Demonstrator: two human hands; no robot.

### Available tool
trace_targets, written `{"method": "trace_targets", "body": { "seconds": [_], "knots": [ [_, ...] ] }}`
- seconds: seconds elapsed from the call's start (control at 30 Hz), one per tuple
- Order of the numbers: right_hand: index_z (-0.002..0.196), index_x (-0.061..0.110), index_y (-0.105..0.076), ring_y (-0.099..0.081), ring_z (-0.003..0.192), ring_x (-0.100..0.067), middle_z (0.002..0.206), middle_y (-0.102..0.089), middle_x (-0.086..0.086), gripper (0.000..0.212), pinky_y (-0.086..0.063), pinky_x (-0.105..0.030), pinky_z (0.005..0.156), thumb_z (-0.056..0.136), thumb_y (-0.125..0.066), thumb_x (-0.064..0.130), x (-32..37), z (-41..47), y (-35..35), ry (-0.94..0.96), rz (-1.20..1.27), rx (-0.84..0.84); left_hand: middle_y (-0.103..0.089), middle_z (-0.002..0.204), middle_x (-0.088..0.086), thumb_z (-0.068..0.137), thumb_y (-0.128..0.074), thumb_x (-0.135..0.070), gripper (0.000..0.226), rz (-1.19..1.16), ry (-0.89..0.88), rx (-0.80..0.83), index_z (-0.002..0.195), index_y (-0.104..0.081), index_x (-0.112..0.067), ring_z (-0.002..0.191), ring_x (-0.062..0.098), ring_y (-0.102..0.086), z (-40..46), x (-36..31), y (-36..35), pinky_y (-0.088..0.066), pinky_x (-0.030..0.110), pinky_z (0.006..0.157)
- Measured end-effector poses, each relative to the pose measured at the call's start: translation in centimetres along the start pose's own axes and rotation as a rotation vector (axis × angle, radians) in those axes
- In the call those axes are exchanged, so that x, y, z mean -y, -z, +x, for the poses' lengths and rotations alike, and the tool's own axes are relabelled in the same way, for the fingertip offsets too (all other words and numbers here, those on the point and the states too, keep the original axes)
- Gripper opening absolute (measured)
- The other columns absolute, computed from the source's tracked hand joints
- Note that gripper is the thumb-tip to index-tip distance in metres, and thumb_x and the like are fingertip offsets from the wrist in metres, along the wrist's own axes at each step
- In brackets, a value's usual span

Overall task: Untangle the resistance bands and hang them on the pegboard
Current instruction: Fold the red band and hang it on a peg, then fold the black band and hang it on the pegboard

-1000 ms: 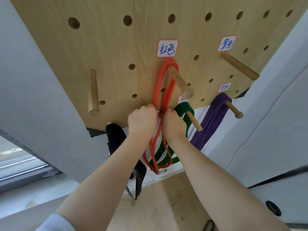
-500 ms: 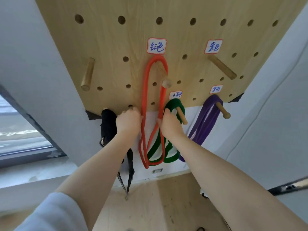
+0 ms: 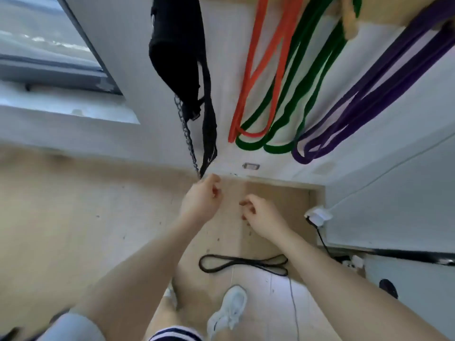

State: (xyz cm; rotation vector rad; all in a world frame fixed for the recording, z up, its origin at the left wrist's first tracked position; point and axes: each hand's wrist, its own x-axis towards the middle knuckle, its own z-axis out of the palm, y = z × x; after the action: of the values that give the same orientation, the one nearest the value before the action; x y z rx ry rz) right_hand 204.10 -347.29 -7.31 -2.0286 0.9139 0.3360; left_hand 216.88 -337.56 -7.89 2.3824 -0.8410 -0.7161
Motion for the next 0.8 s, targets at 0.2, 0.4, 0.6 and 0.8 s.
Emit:
{"method": "trace_targets", "body": {
  "seconds": [0.2, 0.4, 0.6, 0.8],
  "knots": [
    [0.112, 0.016, -0.058, -0.06, 0.096, -0.025, 0.109, -0.064, -0.006, 0.023, -0.05, -0.036, 0.083, 0.095, -0.045, 0.023, -9.5, 4.3, -12.9, -0.155, -0.137, 0.224, -0.064, 0.105, 0.011, 0.091, -0.044, -0.01, 0.03, -0.097, 0.409, 0.068, 0.119, -0.054, -0.009, 0.087, 0.024, -0.056, -3.1, 14.5, -11.2, -0.036, 0.025, 0.068],
    [0.12, 0.014, -0.054, -0.054, 0.109, -0.024, 0.122, -0.056, -0.006, 0.03, -0.046, -0.034, 0.086, 0.096, -0.044, 0.027, -19.3, 12.0, -28.9, -0.156, -0.283, 0.405, -0.063, 0.107, 0.011, 0.091, -0.046, -0.011, 0.029, -0.191, 0.623, 0.087, 0.118, -0.055, -0.008, 0.088, 0.023, -0.057, -3.8, 28.7, -24.5, -0.04, 0.028, 0.073],
    [0.129, 0.013, -0.047, -0.043, 0.118, -0.027, 0.131, -0.045, -0.009, 0.033, -0.042, -0.039, 0.092, 0.098, -0.039, 0.02, -29.9, 19.9, -43.9, -0.071, -0.453, 0.313, -0.061, 0.113, 0.007, 0.093, -0.044, -0.015, 0.031, -0.238, 0.656, 0.14, 0.124, -0.052, -0.012, 0.098, 0.023, -0.057, -2.1, 40.7, -38.6, -0.04, 0.027, 0.073],
    [0.132, 0.014, -0.044, -0.035, 0.13, -0.03, 0.142, -0.038, -0.011, 0.045, -0.033, -0.04, 0.101, 0.088, -0.057, 0.01, -36.6, 25.0, -52.6, 0.146, -0.699, 0.183, -0.055, 0.107, -0.003, 0.095, -0.043, -0.017, 0.032, -0.315, 0.677, 0.096, 0.126, -0.051, -0.014, 0.087, 0.011, -0.05, -1.7, 46.6, -46.8, -0.038, 0.018, 0.065]
  ]
}}
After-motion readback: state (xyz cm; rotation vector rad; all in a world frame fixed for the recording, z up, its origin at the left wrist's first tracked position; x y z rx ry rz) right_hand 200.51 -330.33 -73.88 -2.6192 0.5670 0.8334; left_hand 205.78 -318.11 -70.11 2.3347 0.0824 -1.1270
